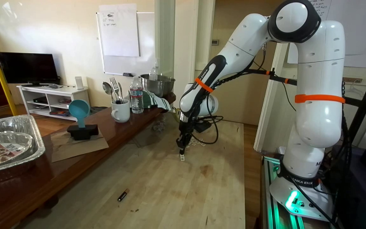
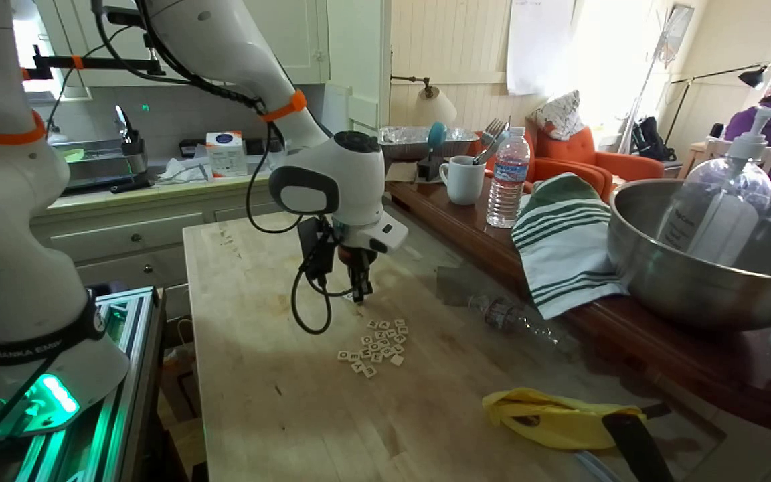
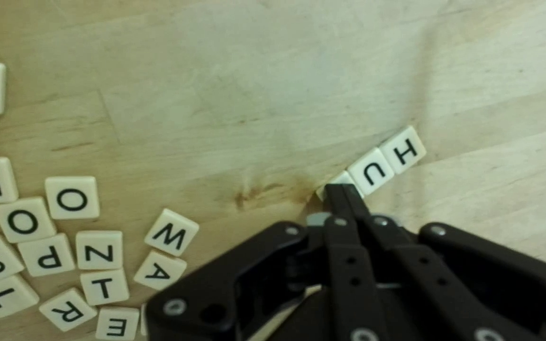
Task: Spell the word 'Hue.'
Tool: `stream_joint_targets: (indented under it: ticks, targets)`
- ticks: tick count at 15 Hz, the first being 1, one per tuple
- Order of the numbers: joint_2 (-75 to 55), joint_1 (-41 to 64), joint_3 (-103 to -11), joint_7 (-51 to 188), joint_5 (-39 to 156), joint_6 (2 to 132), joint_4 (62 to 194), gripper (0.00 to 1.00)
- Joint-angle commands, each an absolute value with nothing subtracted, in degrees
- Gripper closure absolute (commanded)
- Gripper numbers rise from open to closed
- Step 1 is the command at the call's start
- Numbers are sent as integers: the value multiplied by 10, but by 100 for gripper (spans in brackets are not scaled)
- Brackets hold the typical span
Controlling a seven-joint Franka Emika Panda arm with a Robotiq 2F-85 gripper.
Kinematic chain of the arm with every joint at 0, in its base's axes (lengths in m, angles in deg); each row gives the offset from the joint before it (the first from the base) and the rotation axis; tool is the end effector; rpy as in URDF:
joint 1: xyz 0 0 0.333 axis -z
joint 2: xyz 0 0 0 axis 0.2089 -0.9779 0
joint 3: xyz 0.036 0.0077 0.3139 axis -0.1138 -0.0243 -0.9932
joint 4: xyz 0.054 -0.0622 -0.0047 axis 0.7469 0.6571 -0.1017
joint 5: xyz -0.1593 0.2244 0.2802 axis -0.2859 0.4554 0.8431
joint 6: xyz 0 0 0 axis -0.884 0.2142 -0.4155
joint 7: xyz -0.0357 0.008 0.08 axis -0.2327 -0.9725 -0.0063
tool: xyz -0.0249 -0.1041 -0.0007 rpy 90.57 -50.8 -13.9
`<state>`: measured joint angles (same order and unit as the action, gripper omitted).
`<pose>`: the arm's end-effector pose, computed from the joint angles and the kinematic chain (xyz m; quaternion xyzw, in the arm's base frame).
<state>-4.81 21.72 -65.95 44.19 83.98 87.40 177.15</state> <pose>0.4761 -0.0503 0.2146 -0.9944 0.0473 -0.0323 0.0889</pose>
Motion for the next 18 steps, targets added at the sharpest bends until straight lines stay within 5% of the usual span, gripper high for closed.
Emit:
stream_joint_targets:
  ticks: [1, 11, 13, 15, 18]
  targets:
    - [-43, 212, -663, 441, 861, 875, 1774, 100]
    - [-22, 199, -666, 378, 819, 868, 1783, 100]
    - [-17, 192, -659, 355, 774, 865, 1786, 88]
    - [-13, 189, -658, 333, 731, 865, 1790, 63]
    - [-11, 182, -656, 314, 674, 870, 1794, 49]
